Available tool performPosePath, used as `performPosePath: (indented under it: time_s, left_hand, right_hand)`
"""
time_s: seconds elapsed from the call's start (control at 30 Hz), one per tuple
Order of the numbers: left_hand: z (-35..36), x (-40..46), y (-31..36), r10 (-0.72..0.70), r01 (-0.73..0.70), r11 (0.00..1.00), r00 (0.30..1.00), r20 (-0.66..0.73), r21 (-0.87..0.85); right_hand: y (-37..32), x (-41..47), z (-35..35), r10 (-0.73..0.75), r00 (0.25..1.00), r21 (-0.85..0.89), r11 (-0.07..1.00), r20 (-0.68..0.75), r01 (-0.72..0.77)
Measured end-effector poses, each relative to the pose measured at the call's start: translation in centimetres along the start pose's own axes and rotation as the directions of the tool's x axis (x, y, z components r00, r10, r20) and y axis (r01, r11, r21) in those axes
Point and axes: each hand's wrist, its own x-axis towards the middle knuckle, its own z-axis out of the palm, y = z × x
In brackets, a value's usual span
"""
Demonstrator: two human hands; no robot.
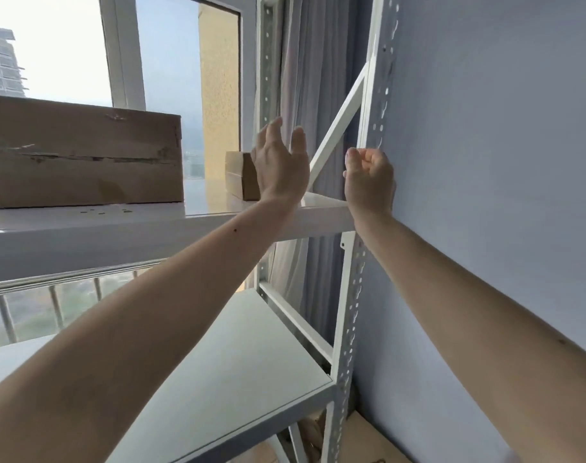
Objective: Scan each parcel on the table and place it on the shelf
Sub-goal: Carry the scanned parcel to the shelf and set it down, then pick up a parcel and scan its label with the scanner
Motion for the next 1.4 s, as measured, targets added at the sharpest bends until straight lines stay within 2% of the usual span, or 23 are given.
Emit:
performPosePath:
  time_s: [0.17, 0.27, 0.4, 0.57, 0.83, 0.97, 1.17, 1.4]
  left_hand:
    - [3.7, -4.5, 1.1, 0.000, 0.018, 0.987, 0.994, 0.109, -0.161]
    - [5.9, -8.4, 1.8, -0.052, 0.109, 0.954, 0.977, 0.205, -0.280]
    - [8.7, -14.8, 2.8, -0.107, 0.234, 0.913, 0.927, 0.359, -0.333]
    - [12.0, -23.3, 5.2, -0.152, 0.390, 0.850, 0.825, 0.545, -0.354]
    - [15.0, -38.1, 12.6, -0.081, 0.536, 0.778, 0.602, 0.794, -0.327]
    - [15.9, -45.7, 16.7, -0.056, 0.582, 0.755, 0.515, 0.855, -0.301]
    - [16.7, -56.5, 22.8, -0.038, 0.627, 0.739, 0.405, 0.914, -0.247]
    - [18.4, -68.1, 28.2, -0.057, 0.625, 0.769, 0.281, 0.958, -0.138]
  right_hand:
    - [1.3, -2.4, -6.5, 0.040, 0.996, -0.086, 0.995, -0.083, -0.047]
    - [2.4, -4.0, -10.5, 0.084, 0.984, -0.142, 0.984, -0.154, -0.106]
    - [3.8, -7.3, -16.5, 0.153, 0.964, -0.193, 0.961, -0.220, -0.197]
    - [4.9, -11.9, -25.0, 0.212, 0.921, -0.249, 0.921, -0.327, -0.300]
    - [5.4, -20.0, -40.0, 0.246, 0.830, -0.293, 0.854, -0.501, -0.430]
    - [4.9, -24.1, -47.7, 0.263, 0.783, -0.302, 0.816, -0.564, -0.492]
    - [3.4, -30.3, -58.5, 0.307, 0.750, -0.316, 0.766, -0.586, -0.560]
    - [3.7, -36.7, -69.8, 0.323, 0.703, -0.342, 0.698, -0.634, -0.629]
